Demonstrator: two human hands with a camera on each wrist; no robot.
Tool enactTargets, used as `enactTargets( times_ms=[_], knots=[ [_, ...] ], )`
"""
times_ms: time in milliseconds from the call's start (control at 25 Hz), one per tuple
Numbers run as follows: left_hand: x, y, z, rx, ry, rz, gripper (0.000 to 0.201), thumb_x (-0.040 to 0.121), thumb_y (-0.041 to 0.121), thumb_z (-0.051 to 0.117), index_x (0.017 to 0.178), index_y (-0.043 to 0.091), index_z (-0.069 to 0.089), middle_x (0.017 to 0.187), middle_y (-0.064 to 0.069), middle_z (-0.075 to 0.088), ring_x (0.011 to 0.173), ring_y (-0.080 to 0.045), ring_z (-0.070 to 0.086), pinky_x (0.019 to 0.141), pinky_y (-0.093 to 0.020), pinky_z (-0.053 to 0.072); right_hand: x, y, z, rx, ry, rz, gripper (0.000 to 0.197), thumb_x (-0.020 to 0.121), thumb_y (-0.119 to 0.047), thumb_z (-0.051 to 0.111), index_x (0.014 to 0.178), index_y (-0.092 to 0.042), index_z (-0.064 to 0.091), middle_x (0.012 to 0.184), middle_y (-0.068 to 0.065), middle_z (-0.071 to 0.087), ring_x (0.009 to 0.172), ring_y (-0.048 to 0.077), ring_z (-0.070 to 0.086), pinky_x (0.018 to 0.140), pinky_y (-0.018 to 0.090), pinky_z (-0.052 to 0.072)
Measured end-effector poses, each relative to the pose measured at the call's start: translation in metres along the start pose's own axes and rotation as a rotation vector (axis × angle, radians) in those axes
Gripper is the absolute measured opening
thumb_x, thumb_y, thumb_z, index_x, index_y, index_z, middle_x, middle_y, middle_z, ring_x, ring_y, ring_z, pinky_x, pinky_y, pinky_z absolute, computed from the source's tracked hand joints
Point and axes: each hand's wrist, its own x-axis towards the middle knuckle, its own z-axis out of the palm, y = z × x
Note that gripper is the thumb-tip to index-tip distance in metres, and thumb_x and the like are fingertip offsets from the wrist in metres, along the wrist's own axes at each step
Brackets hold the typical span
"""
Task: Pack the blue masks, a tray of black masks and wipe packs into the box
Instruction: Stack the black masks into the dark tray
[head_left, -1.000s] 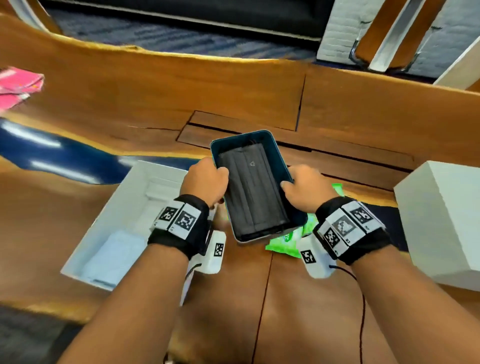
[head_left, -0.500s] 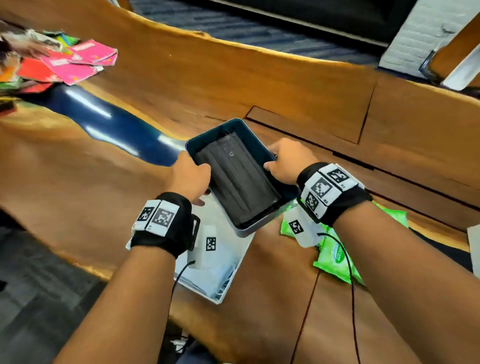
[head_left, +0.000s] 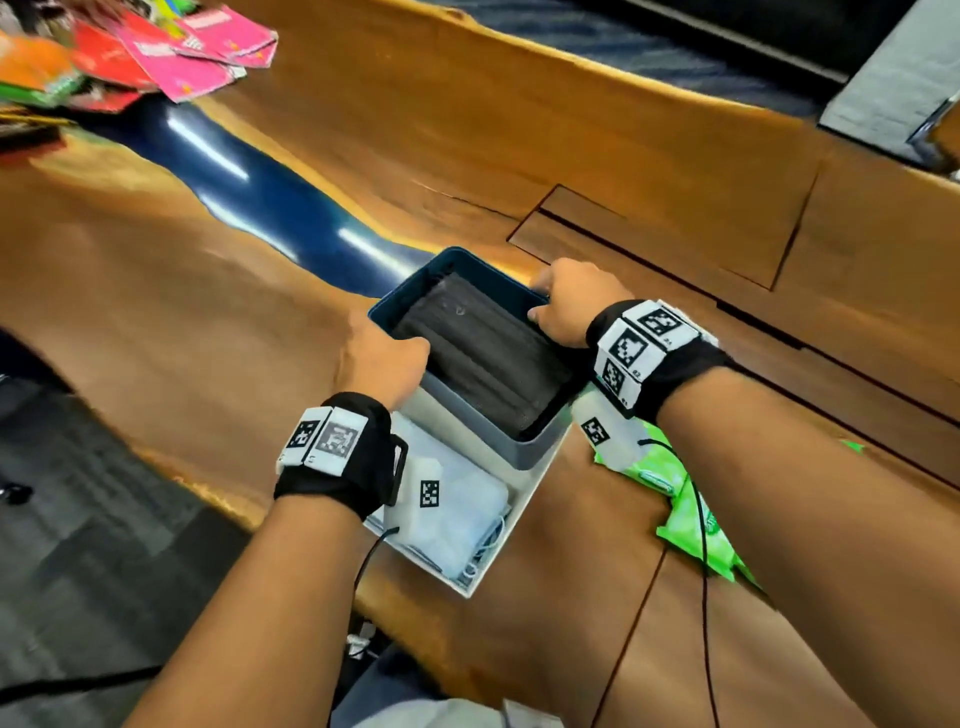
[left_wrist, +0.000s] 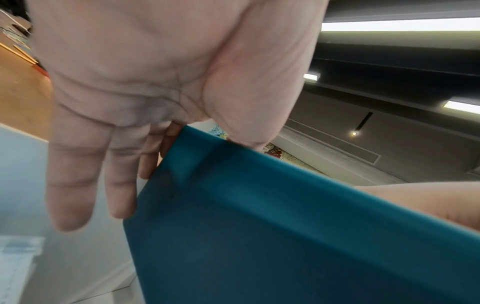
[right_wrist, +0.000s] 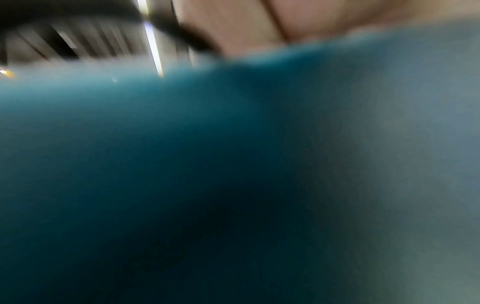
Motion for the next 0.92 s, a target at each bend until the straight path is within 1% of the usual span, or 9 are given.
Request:
enactTargets(
  times_ms=[40, 80, 120, 200, 240, 360, 520, 760, 920],
  knots=[
    [0.002, -0.002, -0.001, 0.027, 0.013, -0.004, 0.054, 0.076, 0.024, 0.058, 0.125, 0.016, 0.039, 0.112, -0.009, 0.057, 0.104, -0.034, 0.058, 0.091, -0.049, 0.053, 0.0, -0.003, 0.001, 0.004, 0.003, -0.004, 0.013, 0.095, -0.024, 0.058, 0.104, -0.023, 0.066, 0.107, 0.006, 0.064, 0.102, 0.034, 0.06, 0.076, 0.029, 0.042],
    [0.004, -0.004, -0.002, 0.066, 0.029, 0.0, 0.054, 0.077, 0.023, 0.058, 0.126, 0.014, 0.038, 0.116, -0.01, 0.056, 0.106, -0.036, 0.056, 0.093, -0.048, 0.052, 0.0, -0.005, 0.003, 0.001, 0.009, -0.009, 0.01, 0.095, -0.023, 0.057, 0.087, -0.027, 0.063, 0.094, 0.004, 0.062, 0.095, 0.033, 0.058, 0.074, 0.03, 0.042],
    [0.005, -0.005, -0.003, 0.121, 0.042, 0.011, 0.053, 0.078, 0.022, 0.057, 0.127, 0.012, 0.038, 0.12, -0.012, 0.055, 0.109, -0.038, 0.055, 0.094, -0.046, 0.05, -0.001, -0.007, 0.006, -0.013, 0.017, -0.02, 0.014, 0.095, -0.023, 0.057, 0.083, -0.025, 0.062, 0.09, 0.003, 0.061, 0.092, 0.033, 0.058, 0.074, 0.031, 0.045],
    [0.004, -0.007, -0.004, 0.243, 0.055, 0.037, 0.05, 0.081, 0.017, 0.054, 0.128, 0.009, 0.039, 0.126, -0.013, 0.05, 0.112, -0.041, 0.051, 0.092, -0.043, 0.046, 0.001, -0.009, 0.015, -0.04, 0.022, -0.048, 0.014, 0.096, -0.021, 0.056, 0.102, -0.015, 0.067, 0.101, 0.008, 0.066, 0.098, 0.034, 0.061, 0.079, 0.035, 0.051],
    [0.002, -0.007, -0.003, 0.298, 0.057, 0.056, 0.047, 0.083, 0.013, 0.051, 0.128, 0.007, 0.04, 0.127, -0.014, 0.046, 0.113, -0.041, 0.05, 0.089, -0.041, 0.043, 0.001, -0.01, 0.02, -0.059, 0.0, -0.062, 0.017, 0.096, -0.019, 0.055, 0.107, -0.011, 0.066, 0.102, 0.01, 0.065, 0.1, 0.034, 0.061, 0.077, 0.035, 0.05],
    [0.0, -0.009, -0.001, 0.429, 0.049, 0.097, 0.037, 0.086, 0.007, 0.047, 0.123, 0.006, 0.046, 0.127, -0.014, 0.041, 0.108, -0.04, 0.051, 0.083, -0.04, 0.037, 0.005, -0.008, 0.038, -0.087, -0.064, -0.071, 0.006, 0.095, -0.013, 0.052, 0.09, -0.014, 0.055, 0.091, 0.008, 0.056, 0.094, 0.032, 0.06, 0.069, 0.031, 0.039],
    [0.003, -0.019, -0.001, 0.52, 0.034, 0.164, 0.033, 0.082, 0.004, 0.049, 0.115, 0.006, 0.053, 0.121, -0.016, 0.047, 0.109, -0.042, 0.051, 0.087, -0.043, 0.041, 0.012, -0.005, 0.053, -0.079, -0.128, -0.047, 0.01, 0.093, -0.005, 0.049, 0.087, -0.012, 0.051, 0.089, 0.008, 0.055, 0.085, 0.03, 0.055, 0.068, 0.03, 0.038],
    [0.007, -0.025, -0.001, 0.575, 0.036, 0.25, 0.032, 0.083, 0.003, 0.06, 0.114, 0.007, 0.052, 0.118, -0.017, 0.052, 0.105, -0.043, 0.054, 0.077, -0.042, 0.04, 0.022, -0.003, 0.066, -0.054, -0.19, -0.033, 0.015, 0.091, 0.001, 0.048, 0.095, -0.009, 0.059, 0.092, 0.009, 0.055, 0.092, 0.03, 0.058, 0.071, 0.028, 0.038],
    [0.008, -0.029, -0.004, 0.549, 0.021, 0.24, 0.039, 0.082, 0.001, 0.067, 0.115, 0.008, 0.047, 0.121, -0.017, 0.048, 0.105, -0.043, 0.053, 0.081, -0.045, 0.043, 0.029, 0.0, 0.072, -0.063, -0.209, -0.027, 0.025, 0.09, 0.001, 0.05, 0.109, -0.005, 0.064, 0.101, 0.013, 0.063, 0.099, 0.033, 0.061, 0.074, 0.029, 0.043]
  ],
)
